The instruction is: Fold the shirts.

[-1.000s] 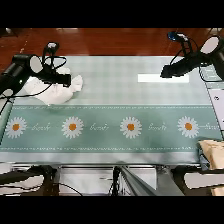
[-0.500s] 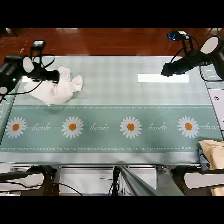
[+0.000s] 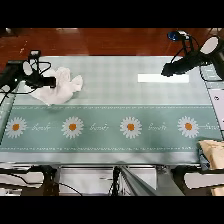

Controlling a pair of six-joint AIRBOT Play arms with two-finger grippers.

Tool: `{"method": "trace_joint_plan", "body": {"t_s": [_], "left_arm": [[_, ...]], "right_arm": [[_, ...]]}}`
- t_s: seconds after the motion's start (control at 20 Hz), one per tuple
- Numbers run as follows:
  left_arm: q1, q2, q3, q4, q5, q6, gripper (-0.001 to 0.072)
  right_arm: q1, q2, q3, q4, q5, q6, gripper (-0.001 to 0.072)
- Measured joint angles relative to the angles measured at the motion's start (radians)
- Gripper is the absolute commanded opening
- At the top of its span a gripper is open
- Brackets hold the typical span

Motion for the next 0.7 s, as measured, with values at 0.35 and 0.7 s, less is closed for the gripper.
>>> {"method": "trace_joint_plan", "body": {"t_s": [0.35, 0.7], "left_arm": [[0.003, -0.047, 0.051, 0.002, -0.177, -0.003, 0.0026], [-0.027, 0.136, 0.392, -0.005, -0.287, -0.003, 0.0026]], "right_arm": [[0.000, 0.000, 0.000, -0.014, 0.018, 0.000, 0.0449], [0.000, 0.000, 0.000, -0.185, 0.187, 0.031, 0.0449]]}}
